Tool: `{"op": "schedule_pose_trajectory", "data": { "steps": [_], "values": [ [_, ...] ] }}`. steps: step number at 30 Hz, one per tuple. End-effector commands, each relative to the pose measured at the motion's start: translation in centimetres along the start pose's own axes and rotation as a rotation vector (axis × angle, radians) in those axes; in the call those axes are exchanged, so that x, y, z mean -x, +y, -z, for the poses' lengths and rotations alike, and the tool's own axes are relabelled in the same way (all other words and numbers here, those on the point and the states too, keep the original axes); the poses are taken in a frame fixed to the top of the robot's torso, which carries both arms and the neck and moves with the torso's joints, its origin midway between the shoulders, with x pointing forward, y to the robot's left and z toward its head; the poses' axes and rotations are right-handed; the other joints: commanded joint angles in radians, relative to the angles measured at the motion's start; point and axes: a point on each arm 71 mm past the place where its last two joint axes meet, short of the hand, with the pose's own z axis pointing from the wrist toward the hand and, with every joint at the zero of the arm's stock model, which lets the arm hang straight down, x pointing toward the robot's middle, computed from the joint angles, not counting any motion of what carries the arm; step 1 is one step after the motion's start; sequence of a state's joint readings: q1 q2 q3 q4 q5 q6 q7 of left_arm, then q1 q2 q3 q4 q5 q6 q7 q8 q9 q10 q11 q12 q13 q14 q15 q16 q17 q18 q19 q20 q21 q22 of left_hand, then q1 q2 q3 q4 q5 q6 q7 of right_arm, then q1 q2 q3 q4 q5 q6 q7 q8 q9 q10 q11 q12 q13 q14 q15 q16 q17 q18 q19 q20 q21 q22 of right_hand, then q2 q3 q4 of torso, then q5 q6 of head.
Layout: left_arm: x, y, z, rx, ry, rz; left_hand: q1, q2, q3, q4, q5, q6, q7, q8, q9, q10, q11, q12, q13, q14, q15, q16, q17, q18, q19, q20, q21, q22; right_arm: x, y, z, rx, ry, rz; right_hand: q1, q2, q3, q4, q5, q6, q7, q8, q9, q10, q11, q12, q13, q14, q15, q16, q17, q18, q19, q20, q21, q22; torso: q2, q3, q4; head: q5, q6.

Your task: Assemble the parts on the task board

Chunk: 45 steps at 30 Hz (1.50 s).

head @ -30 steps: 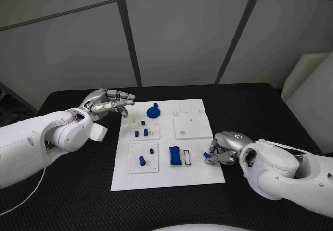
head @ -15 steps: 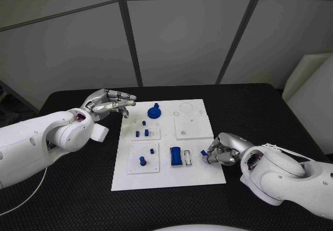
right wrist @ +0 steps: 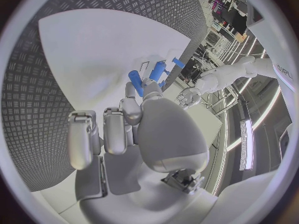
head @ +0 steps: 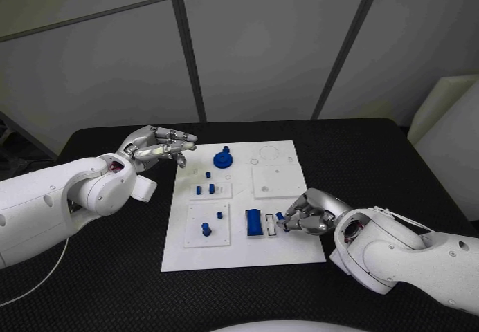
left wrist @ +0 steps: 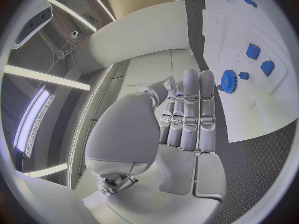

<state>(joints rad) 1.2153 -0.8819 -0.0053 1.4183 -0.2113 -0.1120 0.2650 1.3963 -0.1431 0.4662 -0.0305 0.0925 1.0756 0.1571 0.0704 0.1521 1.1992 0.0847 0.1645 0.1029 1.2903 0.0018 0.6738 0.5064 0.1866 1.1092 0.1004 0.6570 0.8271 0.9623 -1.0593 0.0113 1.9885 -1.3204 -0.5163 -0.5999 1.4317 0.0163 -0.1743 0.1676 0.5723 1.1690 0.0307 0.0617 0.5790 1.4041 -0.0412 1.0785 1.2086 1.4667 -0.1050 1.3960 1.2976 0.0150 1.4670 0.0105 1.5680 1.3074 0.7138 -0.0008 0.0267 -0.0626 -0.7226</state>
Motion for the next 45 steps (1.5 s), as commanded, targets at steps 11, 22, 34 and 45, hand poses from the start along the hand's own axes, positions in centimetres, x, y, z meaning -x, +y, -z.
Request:
{"op": "schedule_pose_trajectory", "data": {
  "steps": [11, 22, 34, 45],
  "values": [
    [-0.1, -0.1, 0.0, -0.003, 0.008, 0.006, -0.002, 0.002, -0.005, -0.004, 0.001, -0.007, -0.001, -0.004, -0.001, -0.007, -0.001, -0.004, 0.002, -0.005, -0.003, -0.008, -0.001, -0.003, 0.002, 0.003, -0.005, -0.002, -1.6, 0.9, -1.1, -0.023, 0.095, -0.030, -0.040, 0.016, -0.002, 0.040, -0.003, 0.016, -0.004, 0.007, -0.006, 0.006, -0.004, -0.007, -0.001, 0.048, -0.002, -0.001, -0.005, -0.015, 0.104, -0.006, 0.003, 0.263, -0.002, 0.0005, -0.0001, 0.007, -0.006],
    [-0.2, -0.1, 0.1, 0.003, 0.011, 0.007, -0.002, 0.002, -0.005, -0.004, 0.001, -0.007, -0.001, -0.004, -0.001, -0.007, -0.001, -0.004, 0.002, -0.005, -0.003, -0.008, -0.001, -0.003, 0.002, 0.003, -0.005, -0.002, -1.6, 1.2, -1.6, -0.011, 0.069, 0.018, -0.072, 0.001, -0.019, 0.082, -0.019, 0.029, -0.007, 0.009, -0.002, 0.010, -0.006, -0.003, 0.003, 0.049, -0.004, -0.001, -0.003, -0.015, 0.104, -0.007, 0.003, 0.263, -0.002, 0.0002, -0.0001, 0.011, -0.006],
    [-0.2, -0.1, 0.0, 0.004, 0.012, 0.007, -0.001, 0.001, -0.005, -0.005, 0.002, -0.008, -0.001, -0.004, -0.002, -0.007, -0.001, -0.004, 0.002, -0.005, -0.003, -0.008, -0.002, -0.003, 0.003, 0.003, -0.006, -0.003, -1.8, 1.7, -1.7, 0.016, 0.062, 0.036, -0.136, -0.011, -0.056, 0.124, -0.130, 0.052, -0.009, 0.012, 0.015, 0.015, -0.007, 0.000, 0.008, 0.050, -0.005, -0.001, -0.001, -0.015, 0.104, -0.008, 0.003, 0.263, -0.001, 0.0012, -0.0002, 0.011, -0.007],
    [-0.2, -0.1, 0.0, 0.005, 0.012, 0.007, -0.001, 0.001, -0.005, -0.005, 0.002, -0.008, -0.001, -0.004, -0.002, -0.007, -0.001, -0.004, 0.002, -0.005, -0.003, -0.008, -0.002, -0.003, 0.003, 0.003, -0.006, -0.003, -1.7, 1.5, -1.6, 0.024, 0.070, 0.046, -0.193, -0.013, -0.080, 0.126, -0.212, 0.067, -0.011, 0.014, 0.030, 0.015, -0.008, 0.000, 0.010, 0.050, -0.005, -0.002, 0.001, -0.015, 0.104, -0.008, 0.003, 0.263, -0.003, 0.0004, 0.0009, 0.009, -0.009]
  ]
}}
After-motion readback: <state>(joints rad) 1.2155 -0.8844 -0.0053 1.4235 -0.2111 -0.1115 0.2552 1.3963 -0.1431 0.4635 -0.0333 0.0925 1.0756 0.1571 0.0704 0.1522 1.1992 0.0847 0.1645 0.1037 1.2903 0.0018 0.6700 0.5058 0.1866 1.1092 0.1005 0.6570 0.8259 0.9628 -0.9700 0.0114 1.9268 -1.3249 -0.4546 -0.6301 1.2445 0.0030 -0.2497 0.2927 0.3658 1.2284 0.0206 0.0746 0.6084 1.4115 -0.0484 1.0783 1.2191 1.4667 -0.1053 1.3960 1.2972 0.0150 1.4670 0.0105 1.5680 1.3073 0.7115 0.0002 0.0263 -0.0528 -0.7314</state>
